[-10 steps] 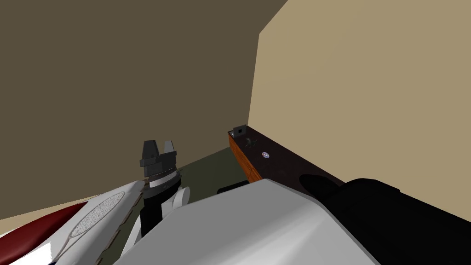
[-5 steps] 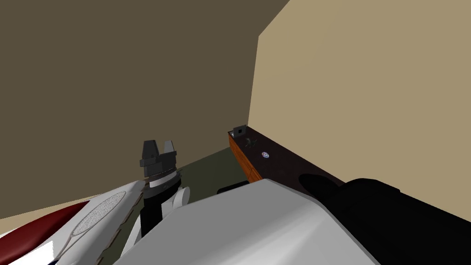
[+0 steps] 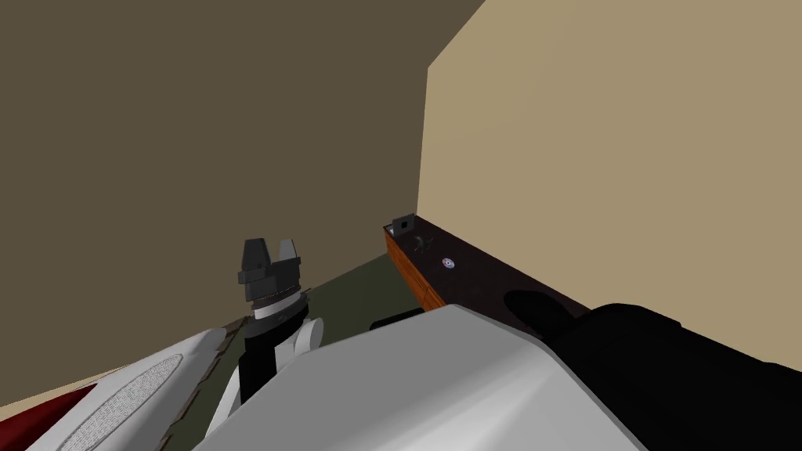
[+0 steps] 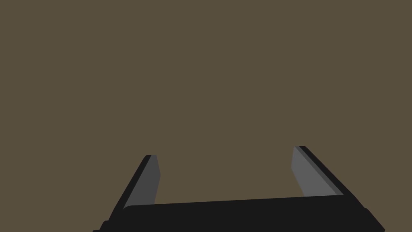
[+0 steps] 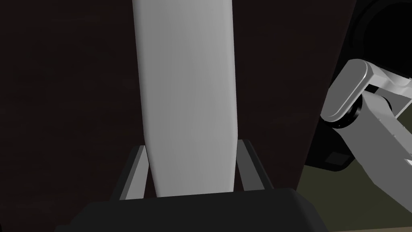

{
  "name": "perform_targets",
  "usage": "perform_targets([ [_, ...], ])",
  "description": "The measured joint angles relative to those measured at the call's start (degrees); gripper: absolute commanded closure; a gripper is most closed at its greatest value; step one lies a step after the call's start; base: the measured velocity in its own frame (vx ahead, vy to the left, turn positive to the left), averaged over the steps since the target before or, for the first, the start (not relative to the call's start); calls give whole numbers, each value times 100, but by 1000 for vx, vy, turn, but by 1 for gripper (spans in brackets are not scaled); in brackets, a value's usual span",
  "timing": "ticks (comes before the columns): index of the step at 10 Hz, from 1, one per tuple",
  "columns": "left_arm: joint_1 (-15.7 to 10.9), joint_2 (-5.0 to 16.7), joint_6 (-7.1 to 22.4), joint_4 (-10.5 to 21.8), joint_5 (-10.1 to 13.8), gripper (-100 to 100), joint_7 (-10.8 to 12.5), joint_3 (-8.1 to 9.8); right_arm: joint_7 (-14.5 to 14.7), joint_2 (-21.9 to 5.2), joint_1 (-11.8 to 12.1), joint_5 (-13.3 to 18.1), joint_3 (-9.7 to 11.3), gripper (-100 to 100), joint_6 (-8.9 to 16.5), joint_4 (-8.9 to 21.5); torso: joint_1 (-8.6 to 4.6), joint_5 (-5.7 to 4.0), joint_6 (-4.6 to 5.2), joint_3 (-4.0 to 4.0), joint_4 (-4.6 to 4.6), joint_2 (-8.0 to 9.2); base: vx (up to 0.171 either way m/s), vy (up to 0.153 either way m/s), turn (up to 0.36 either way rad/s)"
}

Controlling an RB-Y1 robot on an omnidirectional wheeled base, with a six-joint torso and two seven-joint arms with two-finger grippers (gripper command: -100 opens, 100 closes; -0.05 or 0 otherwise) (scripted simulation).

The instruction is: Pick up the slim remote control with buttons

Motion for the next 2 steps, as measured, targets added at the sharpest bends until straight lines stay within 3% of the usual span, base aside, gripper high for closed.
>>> perform_targets([
  [1,-1,0,0,0,0,0,0,0,31,-97,-1,9,10,100,-24,-74,1,1,-6,0,0,2,35,15,-17],
  [2,-1,0,0,0,0,0,0,0,33,-107,-3,8,9,0,-28,-84,-6,-2,-7,9,2,18,8,4,5],
])
